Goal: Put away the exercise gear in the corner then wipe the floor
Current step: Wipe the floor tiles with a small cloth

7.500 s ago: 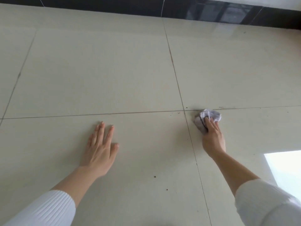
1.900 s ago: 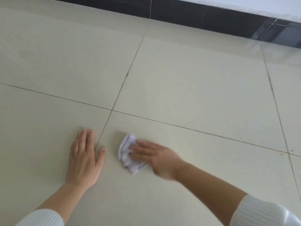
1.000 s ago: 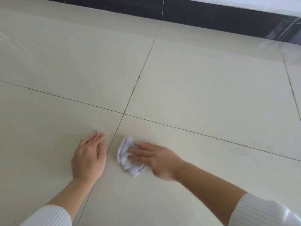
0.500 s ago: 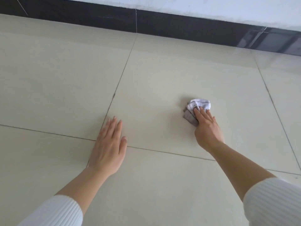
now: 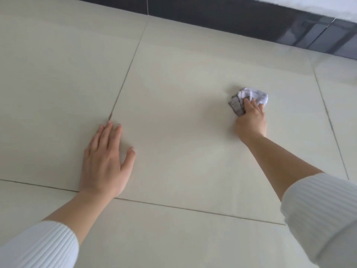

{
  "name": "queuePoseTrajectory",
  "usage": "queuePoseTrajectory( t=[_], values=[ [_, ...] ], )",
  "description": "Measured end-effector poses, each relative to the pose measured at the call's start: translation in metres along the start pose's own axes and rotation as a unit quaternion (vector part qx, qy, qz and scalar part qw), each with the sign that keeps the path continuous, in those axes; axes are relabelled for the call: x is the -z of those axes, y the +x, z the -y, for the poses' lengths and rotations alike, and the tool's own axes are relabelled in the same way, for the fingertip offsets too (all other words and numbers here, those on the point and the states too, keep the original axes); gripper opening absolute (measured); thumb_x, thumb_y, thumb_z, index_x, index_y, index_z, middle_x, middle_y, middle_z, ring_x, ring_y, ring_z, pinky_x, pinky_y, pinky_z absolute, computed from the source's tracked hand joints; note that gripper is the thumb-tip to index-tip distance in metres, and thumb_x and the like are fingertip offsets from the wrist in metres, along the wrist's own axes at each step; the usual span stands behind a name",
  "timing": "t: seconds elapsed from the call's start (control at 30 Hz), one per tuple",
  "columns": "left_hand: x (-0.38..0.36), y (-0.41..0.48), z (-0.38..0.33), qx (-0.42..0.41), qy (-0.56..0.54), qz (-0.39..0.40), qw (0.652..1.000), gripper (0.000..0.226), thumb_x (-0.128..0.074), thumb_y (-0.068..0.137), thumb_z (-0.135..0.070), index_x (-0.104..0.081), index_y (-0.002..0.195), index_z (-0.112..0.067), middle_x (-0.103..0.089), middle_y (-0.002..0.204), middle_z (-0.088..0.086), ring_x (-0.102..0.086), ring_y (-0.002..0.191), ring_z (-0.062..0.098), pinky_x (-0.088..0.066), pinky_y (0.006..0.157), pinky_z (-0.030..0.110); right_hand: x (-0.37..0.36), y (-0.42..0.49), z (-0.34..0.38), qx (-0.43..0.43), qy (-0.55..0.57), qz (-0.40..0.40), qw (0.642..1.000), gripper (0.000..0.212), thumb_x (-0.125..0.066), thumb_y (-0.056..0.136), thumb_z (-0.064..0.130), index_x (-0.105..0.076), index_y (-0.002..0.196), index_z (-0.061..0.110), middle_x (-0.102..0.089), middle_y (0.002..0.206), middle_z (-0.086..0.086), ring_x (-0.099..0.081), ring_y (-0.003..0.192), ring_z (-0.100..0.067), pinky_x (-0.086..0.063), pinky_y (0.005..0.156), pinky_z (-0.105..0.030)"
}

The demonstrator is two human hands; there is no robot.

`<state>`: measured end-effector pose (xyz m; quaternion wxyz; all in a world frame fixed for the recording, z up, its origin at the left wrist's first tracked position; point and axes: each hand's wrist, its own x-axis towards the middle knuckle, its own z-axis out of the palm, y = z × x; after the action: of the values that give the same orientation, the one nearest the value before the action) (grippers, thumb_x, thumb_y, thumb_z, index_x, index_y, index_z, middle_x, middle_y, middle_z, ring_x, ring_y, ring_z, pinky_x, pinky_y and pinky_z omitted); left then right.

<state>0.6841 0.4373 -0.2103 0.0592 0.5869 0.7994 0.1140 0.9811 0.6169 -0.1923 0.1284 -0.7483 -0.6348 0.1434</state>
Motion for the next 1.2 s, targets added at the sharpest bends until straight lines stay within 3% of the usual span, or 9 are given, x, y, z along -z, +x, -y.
queuePoseTrajectory(
  t=[0.17,0.33,0.4,0.5,0.67,0.9,1.07,1.13,1.2],
  values=[
    [0.003,0.000,-0.001,0.011,0.005,0.016,1.000,0.070,-0.029,0.086,-0.051,-0.033,0.146,-0.016,-0.029,0.155,0.006,-0.022,0.144,0.023,-0.026,0.111,0.044,-0.045,-0.063,0.085,0.251,0.062,0.061,0.964,0.069,-0.038,0.076,-0.007,-0.043,0.142,0.011,-0.034,0.153,-0.008,-0.019,0.146,-0.028,-0.013,0.119,-0.033],
    [0.005,0.000,-0.004,0.021,0.005,0.024,0.999,0.069,-0.029,0.086,-0.051,-0.033,0.146,-0.016,-0.029,0.155,0.006,-0.022,0.143,0.023,-0.026,0.111,0.043,-0.036,-0.076,0.047,0.508,0.019,0.138,0.850,0.057,-0.039,0.080,0.000,-0.054,0.135,0.011,-0.048,0.143,-0.007,-0.039,0.136,-0.028,-0.026,0.116,-0.034],
    [0.006,0.000,-0.005,0.022,0.008,0.031,0.999,0.069,-0.028,0.086,-0.051,-0.032,0.146,-0.017,-0.027,0.156,0.005,-0.021,0.144,0.022,-0.026,0.112,0.043,-0.023,-0.050,0.015,0.447,0.014,0.111,0.888,0.061,-0.043,0.081,-0.007,-0.051,0.137,0.013,-0.043,0.147,-0.006,-0.036,0.138,-0.026,-0.026,0.115,-0.037],
    [0.007,0.000,-0.005,0.032,0.008,0.037,0.999,0.069,-0.028,0.086,-0.051,-0.029,0.147,-0.019,-0.023,0.157,0.002,-0.018,0.145,0.020,-0.025,0.112,0.041,-0.009,-0.013,-0.013,0.197,0.035,0.026,0.979,0.066,-0.039,0.083,-0.012,-0.042,0.144,0.015,-0.032,0.153,-0.004,-0.023,0.145,-0.024,-0.015,0.119,-0.037],
    [0.004,0.000,-0.004,0.029,0.002,0.034,0.999,0.068,-0.032,0.086,-0.049,-0.030,0.147,-0.020,-0.024,0.157,0.000,-0.018,0.145,0.018,-0.023,0.113,0.039,-0.006,0.043,0.006,-0.065,0.027,-0.052,0.996,0.068,-0.038,0.084,-0.003,-0.027,0.150,0.011,-0.020,0.158,-0.008,-0.008,0.147,-0.027,-0.006,0.120,-0.036],
    [0.005,0.000,-0.004,0.028,0.008,0.027,0.999,0.069,-0.033,0.085,-0.051,-0.030,0.147,-0.020,-0.024,0.157,-0.001,-0.018,0.145,0.019,-0.024,0.113,0.040,-0.042,0.042,0.081,0.148,0.053,0.029,0.987,0.073,-0.043,0.079,-0.006,-0.031,0.149,0.012,-0.025,0.157,-0.006,-0.010,0.147,-0.027,-0.005,0.119,-0.030],
    [0.008,-0.001,-0.004,0.030,0.007,0.027,0.999,0.068,-0.035,0.085,-0.049,-0.033,0.145,-0.018,-0.026,0.156,0.001,-0.021,0.143,0.022,-0.024,0.112,0.041,-0.039,0.006,0.060,0.424,0.078,0.134,0.892,0.065,-0.041,0.081,-0.013,-0.049,0.139,0.016,-0.041,0.149,0.001,-0.026,0.143,-0.020,-0.018,0.117,-0.029],
    [0.009,0.000,-0.005,0.029,0.007,0.028,0.999,0.068,-0.036,0.085,-0.049,-0.033,0.145,-0.018,-0.026,0.156,0.002,-0.022,0.143,0.023,-0.025,0.111,0.042,-0.025,0.029,0.043,0.398,0.079,0.131,0.904,0.062,-0.039,0.085,-0.009,-0.051,0.138,0.020,-0.040,0.149,0.002,-0.028,0.143,-0.016,-0.019,0.116,-0.025],
    [0.008,0.001,-0.004,0.029,0.006,0.033,0.999,0.068,-0.036,0.085,-0.049,-0.032,0.145,-0.019,-0.025,0.156,0.001,-0.021,0.144,0.021,-0.025,0.111,0.040,-0.017,0.054,0.040,0.246,0.091,0.071,0.963,0.063,-0.036,0.087,-0.005,-0.046,0.141,0.023,-0.034,0.153,0.000,-0.025,0.144,-0.016,-0.020,0.115,-0.024]
  ],
)
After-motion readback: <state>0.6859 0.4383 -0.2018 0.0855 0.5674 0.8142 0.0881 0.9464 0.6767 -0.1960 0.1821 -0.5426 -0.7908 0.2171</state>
